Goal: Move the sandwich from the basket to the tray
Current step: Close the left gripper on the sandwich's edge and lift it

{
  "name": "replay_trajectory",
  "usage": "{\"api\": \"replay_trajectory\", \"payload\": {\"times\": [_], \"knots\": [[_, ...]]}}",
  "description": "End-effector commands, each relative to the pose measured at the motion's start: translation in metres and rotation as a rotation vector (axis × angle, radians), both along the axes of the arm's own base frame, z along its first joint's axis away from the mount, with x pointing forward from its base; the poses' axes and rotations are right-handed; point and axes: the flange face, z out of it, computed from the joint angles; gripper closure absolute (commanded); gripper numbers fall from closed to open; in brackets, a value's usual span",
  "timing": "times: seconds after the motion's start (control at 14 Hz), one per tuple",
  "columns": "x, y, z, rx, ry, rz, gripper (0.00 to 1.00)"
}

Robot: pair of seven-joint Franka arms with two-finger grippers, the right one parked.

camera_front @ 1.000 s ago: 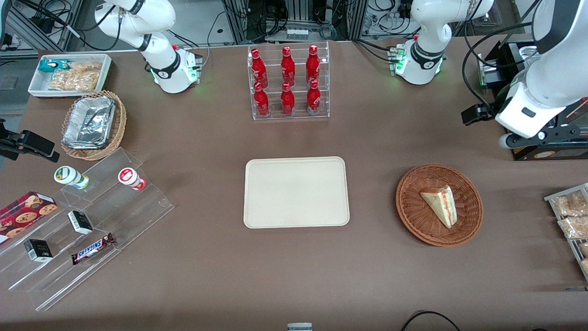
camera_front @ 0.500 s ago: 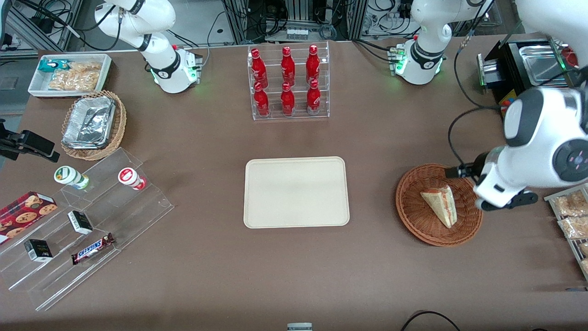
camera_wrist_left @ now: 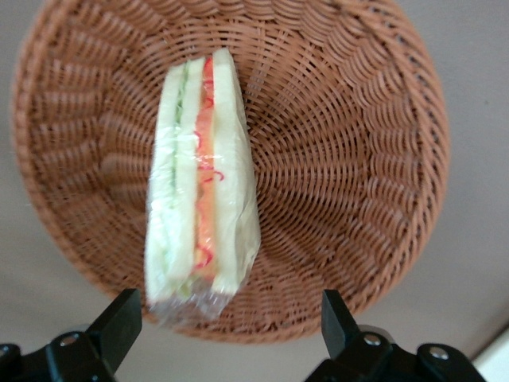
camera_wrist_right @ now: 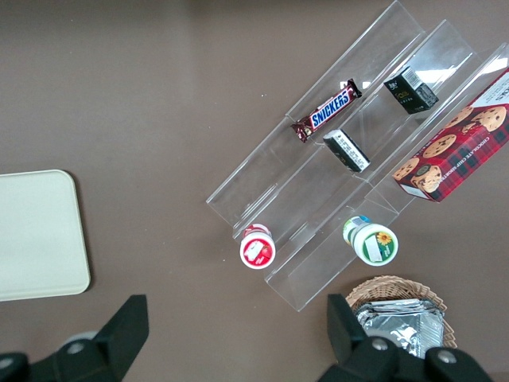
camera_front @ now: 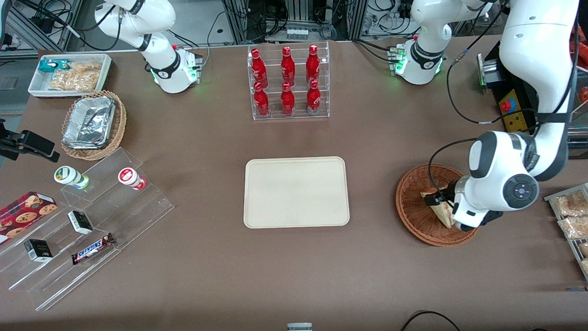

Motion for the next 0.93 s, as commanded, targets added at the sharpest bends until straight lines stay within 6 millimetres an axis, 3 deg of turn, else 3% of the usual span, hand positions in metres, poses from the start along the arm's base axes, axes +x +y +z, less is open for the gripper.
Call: {"api": "replay_trajectory", "payload": {"times": [0.0,0.43,0.64,0.71,0.86], "knots": [[-0.008,0.015,-0.007,0.016,-0.009,0.065,0.00],[-0.006,0.030,-0.010,0.025,-0.006,0.124,0.00],[-0.004,0.028,-0.026,0.032,-0.010,0.175,0.00],[-0.004,0.027,-0.030,0.031,-0.013,0.180,0.05],[-0.004,0.026,-0.031,0.033,-0.014,0.195,0.35]]}}
